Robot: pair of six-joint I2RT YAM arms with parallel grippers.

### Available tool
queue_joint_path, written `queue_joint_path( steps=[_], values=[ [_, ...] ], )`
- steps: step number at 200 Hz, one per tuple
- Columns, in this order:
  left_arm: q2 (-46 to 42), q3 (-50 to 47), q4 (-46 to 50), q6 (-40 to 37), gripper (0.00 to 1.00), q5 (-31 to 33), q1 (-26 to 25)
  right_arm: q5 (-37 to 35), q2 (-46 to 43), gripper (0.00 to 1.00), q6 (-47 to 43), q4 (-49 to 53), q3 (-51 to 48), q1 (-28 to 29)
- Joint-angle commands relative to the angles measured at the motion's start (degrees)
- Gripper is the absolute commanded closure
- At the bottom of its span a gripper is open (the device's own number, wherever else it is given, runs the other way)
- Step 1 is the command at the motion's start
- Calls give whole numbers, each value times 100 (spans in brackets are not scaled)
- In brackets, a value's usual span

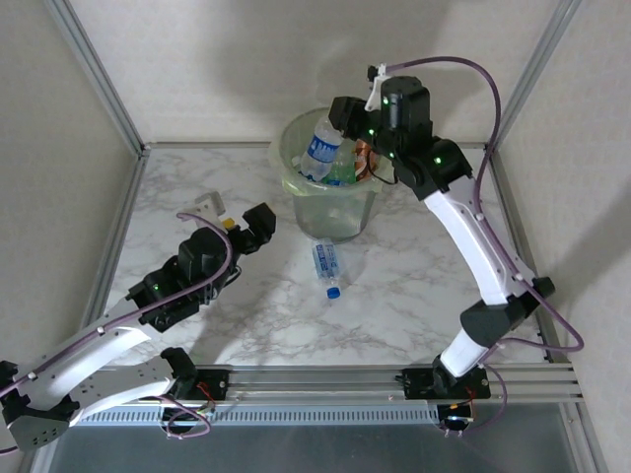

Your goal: Put the plastic bottles in the bin

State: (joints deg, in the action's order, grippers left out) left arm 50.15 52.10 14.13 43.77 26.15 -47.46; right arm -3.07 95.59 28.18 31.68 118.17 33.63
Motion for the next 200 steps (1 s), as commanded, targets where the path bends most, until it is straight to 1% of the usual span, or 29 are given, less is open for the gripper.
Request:
queue_joint_path(
  steps=[1, 17, 49, 79, 89, 96, 108, 112, 117, 131, 143, 179, 200],
  values=[
    [34, -33, 143, 164, 1, -292, 92, 295, 329, 69, 239, 97, 417, -251],
    [56, -46, 137, 144, 2, -354, 155, 606, 571, 69, 469, 85, 567, -462],
    [64, -127, 81, 166, 3, -487, 253, 1546, 973, 70, 1001, -224, 587, -908],
    [46, -147, 64, 200, 4, -532, 290, 2083, 1410, 67, 1419, -534, 714, -1165],
    [36, -147, 81, 207, 4, -541, 303, 2254, 1607, 64, 1541, -596, 808, -1233],
    [25, -147, 85, 212, 4, -541, 309, 2339, 1751, 56, 1605, -609, 884, -1272],
    [13, -147, 109, 236, 5, -550, 308, 2274, 1981, 35, 1658, -513, 1060, -1310],
    [7, -146, 115, 244, 5, -549, 308, 2255, 2045, 31, 1656, -464, 1116, -1330],
    [-2, -154, 127, 268, 5, -550, 312, 2226, 2116, 29, 1647, -406, 1186, -1343],
    [-28, -173, 146, 318, 5, -559, 315, 2070, 2176, 29, 1593, -265, 1286, -1358],
    [-72, -206, 156, 357, 5, -559, 316, 1973, 2051, 30, 1539, -295, 1154, -1350],
    [-88, -227, 120, 366, 5, -532, 319, 1610, 1196, 30, 1187, -478, 311, -1267],
    [-1, -184, 63, 350, 6, -574, 330, 1365, 598, 35, 826, -480, -215, -1110]
  ],
)
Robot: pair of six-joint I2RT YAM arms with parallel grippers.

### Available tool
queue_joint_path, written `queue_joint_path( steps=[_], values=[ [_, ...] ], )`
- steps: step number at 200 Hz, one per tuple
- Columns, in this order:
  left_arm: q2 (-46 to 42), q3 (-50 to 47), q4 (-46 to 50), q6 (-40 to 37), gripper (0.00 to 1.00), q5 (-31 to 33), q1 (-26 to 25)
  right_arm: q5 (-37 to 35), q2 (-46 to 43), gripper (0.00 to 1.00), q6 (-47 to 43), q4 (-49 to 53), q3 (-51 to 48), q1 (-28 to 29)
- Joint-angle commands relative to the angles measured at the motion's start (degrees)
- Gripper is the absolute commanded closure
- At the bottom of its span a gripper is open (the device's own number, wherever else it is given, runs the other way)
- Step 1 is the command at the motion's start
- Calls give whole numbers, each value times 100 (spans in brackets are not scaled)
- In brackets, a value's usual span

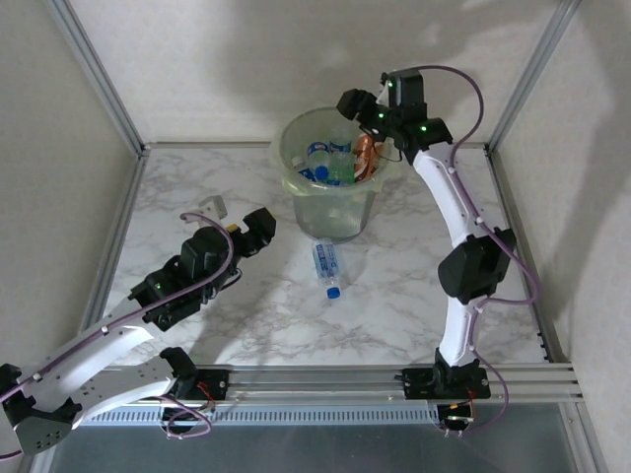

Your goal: Put the plastic bottles in the bin

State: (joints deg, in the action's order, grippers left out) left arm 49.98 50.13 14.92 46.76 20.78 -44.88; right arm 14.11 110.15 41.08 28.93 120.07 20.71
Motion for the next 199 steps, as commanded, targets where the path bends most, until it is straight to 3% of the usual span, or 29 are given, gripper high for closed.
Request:
queue_joint_path(
  steps=[1, 53, 82, 118, 158, 199],
  values=[
    [23, 14, -20, 47, 6, -38, 70, -363, -887, 35, -480, -204, -436, 193],
    [51, -20, -68, 78, 8, -42, 102, -1553, -2592, 38, -1591, -88, -2410, 1372],
    [-27, -101, -15, 206, 8, 27, 159, -2428, -3457, 29, -1826, -10, -3880, 2432],
    [-56, -272, -90, 389, 8, -103, 276, -2820, -4119, 19, -1260, -122, -5543, 3264],
    [20, -339, -184, 473, 9, -307, 373, -2789, -3975, 16, -628, -594, -6637, 3527],
    [-105, -429, -142, 547, 9, -403, 427, -2972, -3117, 11, -528, -797, -6864, 3473]
  ],
)
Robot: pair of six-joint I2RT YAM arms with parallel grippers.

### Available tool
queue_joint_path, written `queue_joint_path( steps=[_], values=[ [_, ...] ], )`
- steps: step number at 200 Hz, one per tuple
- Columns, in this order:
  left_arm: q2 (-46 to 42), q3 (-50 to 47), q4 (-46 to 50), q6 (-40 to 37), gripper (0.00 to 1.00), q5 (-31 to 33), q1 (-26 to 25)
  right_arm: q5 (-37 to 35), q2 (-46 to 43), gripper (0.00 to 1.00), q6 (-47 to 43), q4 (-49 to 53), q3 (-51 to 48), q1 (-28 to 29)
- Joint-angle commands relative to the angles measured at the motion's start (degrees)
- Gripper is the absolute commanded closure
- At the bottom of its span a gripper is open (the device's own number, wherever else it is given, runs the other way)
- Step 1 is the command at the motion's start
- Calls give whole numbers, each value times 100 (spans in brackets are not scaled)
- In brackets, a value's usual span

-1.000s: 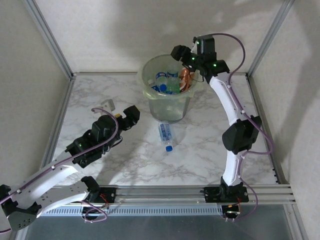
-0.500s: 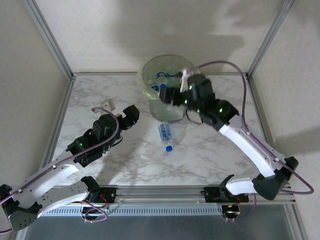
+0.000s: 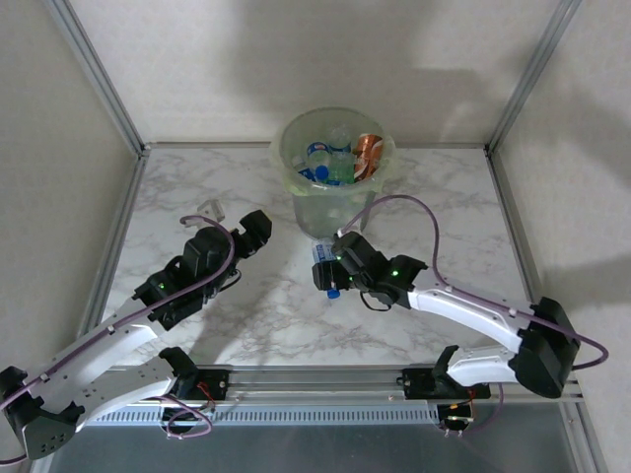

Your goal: Put the plastic bottles in the bin

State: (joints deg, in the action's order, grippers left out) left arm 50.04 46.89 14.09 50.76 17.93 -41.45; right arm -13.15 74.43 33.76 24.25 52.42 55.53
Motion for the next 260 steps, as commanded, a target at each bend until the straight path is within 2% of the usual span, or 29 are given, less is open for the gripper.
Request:
queue_joint_path(
  steps=[1, 52, 128, 190, 260],
  values=[
    [-115, -108, -57, 150, 9, -121, 88, -248, 474, 11, 203, -336, -96, -8],
    [-285, -294, -66, 258, 9, -383, 268, -181, 1295, 12, 145, -632, -4, -141],
    [-293, -348, -148, 299, 9, -657, 418, -592, 2305, 19, 70, -375, 467, -206],
    [-319, -438, -178, 328, 10, -782, 506, -535, 2461, 27, -1, -602, 479, -197],
    [-388, -506, -150, 353, 10, -866, 585, -472, 1938, 45, -27, -951, 203, -5]
  ],
)
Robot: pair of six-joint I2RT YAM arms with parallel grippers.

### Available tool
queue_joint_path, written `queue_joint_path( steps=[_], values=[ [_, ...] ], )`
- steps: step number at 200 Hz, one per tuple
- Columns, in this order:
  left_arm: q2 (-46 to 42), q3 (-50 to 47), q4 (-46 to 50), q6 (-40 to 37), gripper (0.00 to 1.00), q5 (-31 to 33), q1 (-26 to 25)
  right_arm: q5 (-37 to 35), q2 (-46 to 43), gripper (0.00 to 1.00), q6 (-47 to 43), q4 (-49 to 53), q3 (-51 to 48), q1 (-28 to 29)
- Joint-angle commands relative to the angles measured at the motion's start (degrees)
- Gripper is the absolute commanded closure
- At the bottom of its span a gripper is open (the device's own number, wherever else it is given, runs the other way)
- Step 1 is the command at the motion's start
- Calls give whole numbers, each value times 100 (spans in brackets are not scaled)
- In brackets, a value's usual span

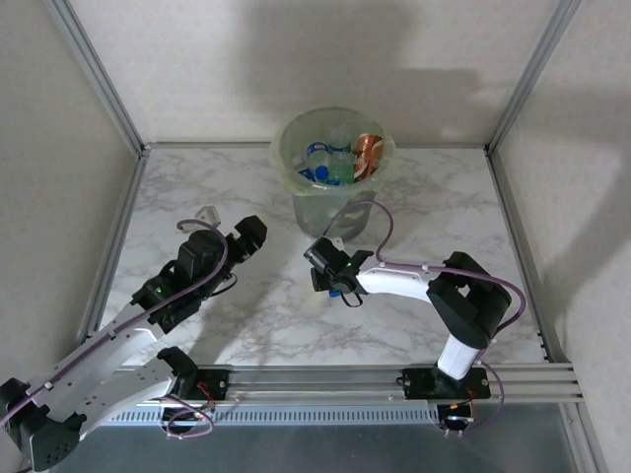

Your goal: Put the plastic bottles in the bin

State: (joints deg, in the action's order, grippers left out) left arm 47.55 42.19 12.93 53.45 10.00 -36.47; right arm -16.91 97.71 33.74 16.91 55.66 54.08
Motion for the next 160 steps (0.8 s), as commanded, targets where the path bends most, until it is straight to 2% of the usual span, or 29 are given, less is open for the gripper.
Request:
queue_joint_path(
  steps=[1, 29, 70, 123, 160],
  values=[
    [-140, -40, -35, 86, 10, -71, 87, -95, -400, 45, -25, -220, -127, 143],
    [-167, -53, -91, 124, 9, -136, 113, -81, -797, 51, -29, -363, -233, 264],
    [-227, 8, -187, 119, 8, -282, 122, 127, -1607, 53, -69, -844, -505, 413],
    [-55, 41, -779, 150, 1, -1159, 122, 125, -2194, 53, -292, -1004, -236, 803],
    [35, 51, -924, 156, 0, -1439, 122, -33, -2260, 54, -383, -844, 185, 995]
  ],
)
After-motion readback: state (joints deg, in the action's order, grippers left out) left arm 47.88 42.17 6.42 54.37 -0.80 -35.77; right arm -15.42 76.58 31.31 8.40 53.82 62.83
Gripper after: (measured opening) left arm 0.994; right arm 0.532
